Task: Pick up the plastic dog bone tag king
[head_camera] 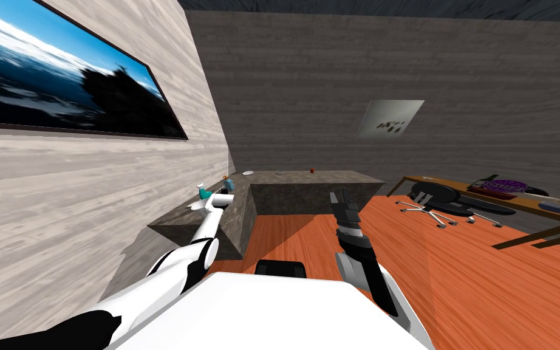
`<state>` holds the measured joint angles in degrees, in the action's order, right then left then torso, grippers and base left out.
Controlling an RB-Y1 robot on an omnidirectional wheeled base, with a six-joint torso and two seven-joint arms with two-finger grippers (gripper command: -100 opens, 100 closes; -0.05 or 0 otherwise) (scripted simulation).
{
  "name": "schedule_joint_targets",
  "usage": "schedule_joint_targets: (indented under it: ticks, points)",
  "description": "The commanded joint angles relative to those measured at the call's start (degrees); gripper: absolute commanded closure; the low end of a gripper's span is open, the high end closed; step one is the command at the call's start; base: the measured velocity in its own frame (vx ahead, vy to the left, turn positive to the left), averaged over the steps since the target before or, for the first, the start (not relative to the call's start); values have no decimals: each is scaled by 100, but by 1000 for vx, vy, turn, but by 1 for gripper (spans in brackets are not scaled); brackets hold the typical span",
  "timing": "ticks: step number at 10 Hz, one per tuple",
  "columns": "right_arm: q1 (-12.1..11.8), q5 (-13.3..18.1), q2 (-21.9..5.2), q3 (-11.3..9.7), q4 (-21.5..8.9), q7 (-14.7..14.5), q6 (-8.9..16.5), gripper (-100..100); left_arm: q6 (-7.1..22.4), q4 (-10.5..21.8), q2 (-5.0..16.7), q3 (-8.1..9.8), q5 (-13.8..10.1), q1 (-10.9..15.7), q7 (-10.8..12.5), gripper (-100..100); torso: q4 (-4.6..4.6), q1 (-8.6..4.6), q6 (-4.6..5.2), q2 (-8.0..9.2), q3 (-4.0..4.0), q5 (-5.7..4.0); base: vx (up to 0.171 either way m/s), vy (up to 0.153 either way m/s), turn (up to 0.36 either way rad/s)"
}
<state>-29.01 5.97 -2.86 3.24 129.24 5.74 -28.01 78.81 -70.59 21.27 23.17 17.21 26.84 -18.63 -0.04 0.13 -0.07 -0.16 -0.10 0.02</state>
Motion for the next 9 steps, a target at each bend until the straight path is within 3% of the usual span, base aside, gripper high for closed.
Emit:
schedule_joint_targets:
  ticks: [1, 5, 7, 8, 9]
  points:
    - [0, 0, 0, 0, 0, 0, 0, 0, 158, 27, 12, 22, 21, 6, -6, -100, 0, 0, 0, 0, 0, 0, 48, 15, -17]
    - [0, 0, 0, 0, 0, 0, 0, 0, 742, 481, 223, 180, 88, 139, -37, -100, -1, 6, -1, -3, -2, 1, 60, 33, -31]
    - [0, 0, 0, 0, 0, 0, 0, 0, 792, 421, 213, 182, 94, 114, -46, -100, 1, 6, -1, 6, 3, 2, 27, 29, -7]
    - [0, 0, 0, 0, 0, 0, 0, 0, 808, 428, 216, 185, 95, 114, -45, 0, 3, -2, -1, 14, 7, 0, 0, 0, 0]
    - [0, 0, 0, 0, 0, 0, 0, 0, 630, 549, 199, 152, 76, 53, 16, -100, 4, -8, 0, 20, 11, -1, 19, 21, 30]
